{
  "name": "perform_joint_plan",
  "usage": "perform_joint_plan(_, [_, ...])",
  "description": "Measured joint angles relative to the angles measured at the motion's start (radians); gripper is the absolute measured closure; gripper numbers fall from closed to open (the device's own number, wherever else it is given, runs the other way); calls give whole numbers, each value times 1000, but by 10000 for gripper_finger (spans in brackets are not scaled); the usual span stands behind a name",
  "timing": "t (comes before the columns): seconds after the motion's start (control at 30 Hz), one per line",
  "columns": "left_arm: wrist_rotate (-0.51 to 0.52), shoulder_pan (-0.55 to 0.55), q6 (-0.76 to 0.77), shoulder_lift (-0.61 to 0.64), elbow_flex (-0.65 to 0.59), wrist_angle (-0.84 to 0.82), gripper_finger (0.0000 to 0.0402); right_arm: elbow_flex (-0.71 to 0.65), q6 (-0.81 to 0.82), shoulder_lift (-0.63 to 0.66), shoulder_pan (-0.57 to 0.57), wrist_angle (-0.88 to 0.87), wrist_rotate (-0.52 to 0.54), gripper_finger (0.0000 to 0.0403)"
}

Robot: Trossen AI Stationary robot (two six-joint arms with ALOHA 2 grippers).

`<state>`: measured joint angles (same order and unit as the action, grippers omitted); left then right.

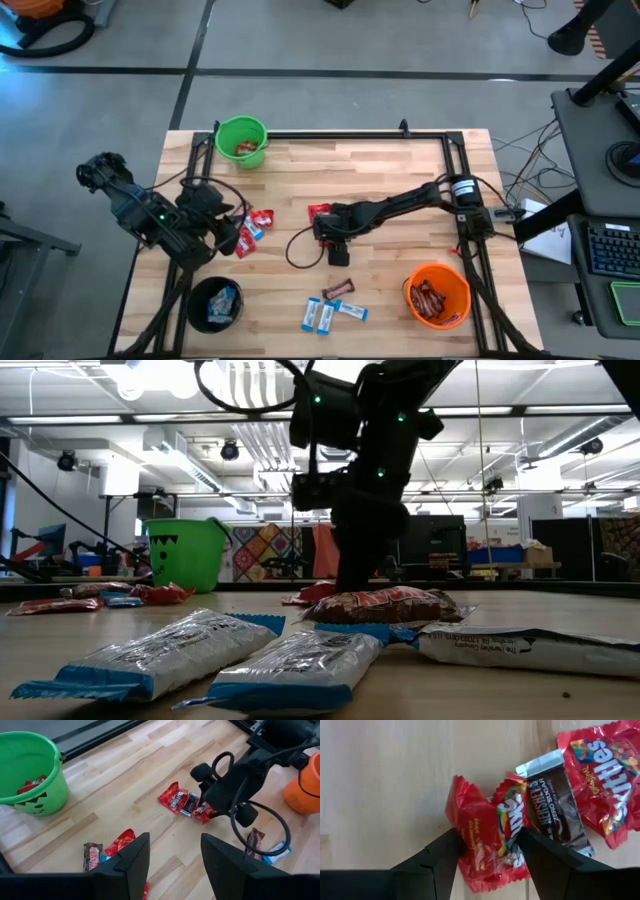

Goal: Sort candy
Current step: Put the red candy into the green bucket

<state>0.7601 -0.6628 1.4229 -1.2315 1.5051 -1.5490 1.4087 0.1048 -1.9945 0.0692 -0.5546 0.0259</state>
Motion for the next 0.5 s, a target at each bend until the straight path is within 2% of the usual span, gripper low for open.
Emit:
perform_joint_plan(0.3, [0, 0, 3, 7, 0, 0, 242, 11, -1, -40, 0, 23, -4, 209])
perform_joint_plan(0.4, [0, 0, 3, 7, 0, 0, 242, 11, 1, -41, 0, 25, -7, 242])
perform_joint_plan(0.5, [0, 0, 3, 7, 0, 0, 242, 11, 23, -42, 0, 25, -8, 292])
